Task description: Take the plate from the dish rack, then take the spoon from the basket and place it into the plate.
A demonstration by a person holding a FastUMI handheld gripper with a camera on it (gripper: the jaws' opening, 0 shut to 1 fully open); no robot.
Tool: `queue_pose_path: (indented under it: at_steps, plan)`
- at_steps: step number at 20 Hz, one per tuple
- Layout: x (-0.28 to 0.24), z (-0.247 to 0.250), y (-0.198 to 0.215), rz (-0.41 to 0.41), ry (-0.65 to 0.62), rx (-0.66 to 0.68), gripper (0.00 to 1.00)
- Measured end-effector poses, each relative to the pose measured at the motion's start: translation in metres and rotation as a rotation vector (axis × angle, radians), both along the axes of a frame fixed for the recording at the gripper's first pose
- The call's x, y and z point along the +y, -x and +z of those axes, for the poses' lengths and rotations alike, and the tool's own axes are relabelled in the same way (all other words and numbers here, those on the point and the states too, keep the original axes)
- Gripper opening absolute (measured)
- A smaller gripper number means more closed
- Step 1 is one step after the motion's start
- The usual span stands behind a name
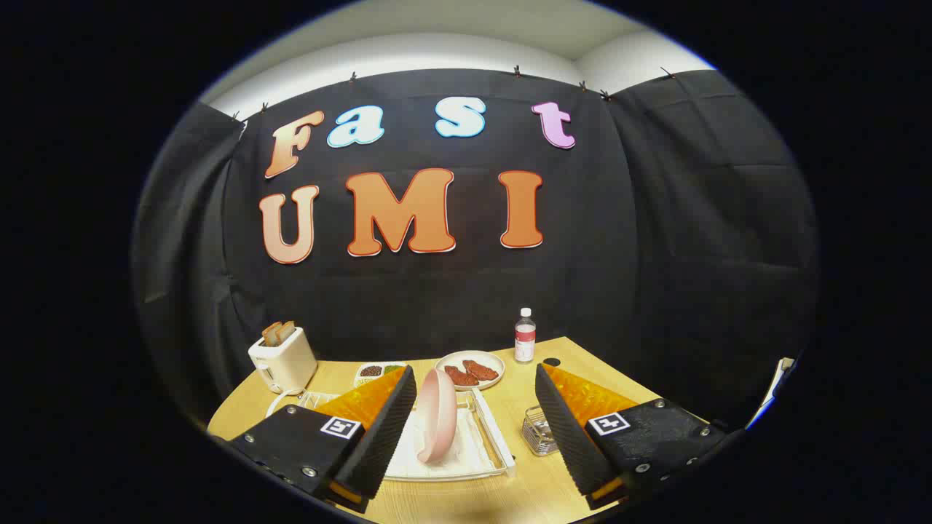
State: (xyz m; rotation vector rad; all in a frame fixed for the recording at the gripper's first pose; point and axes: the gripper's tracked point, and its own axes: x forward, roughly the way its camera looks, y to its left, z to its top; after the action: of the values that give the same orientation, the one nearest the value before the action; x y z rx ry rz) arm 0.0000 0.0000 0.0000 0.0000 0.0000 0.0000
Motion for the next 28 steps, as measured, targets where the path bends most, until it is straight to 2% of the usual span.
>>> queue_pose_path:
  at_steps: [5, 13, 19, 28]
  plan:
    - [0.002, -0.017, 0.019, 0.042, 0.004, 0.037, 0.97]
    - [-0.018, -0.02, 0.018, 0.113, 0.014, 0.056, 0.98]
    - [-0.007, -0.034, 0.019, 0.154, 0.015, 0.104, 0.97]
    - [0.034, -0.044, -0.021, 0.184, 0.036, 0.15, 0.97]
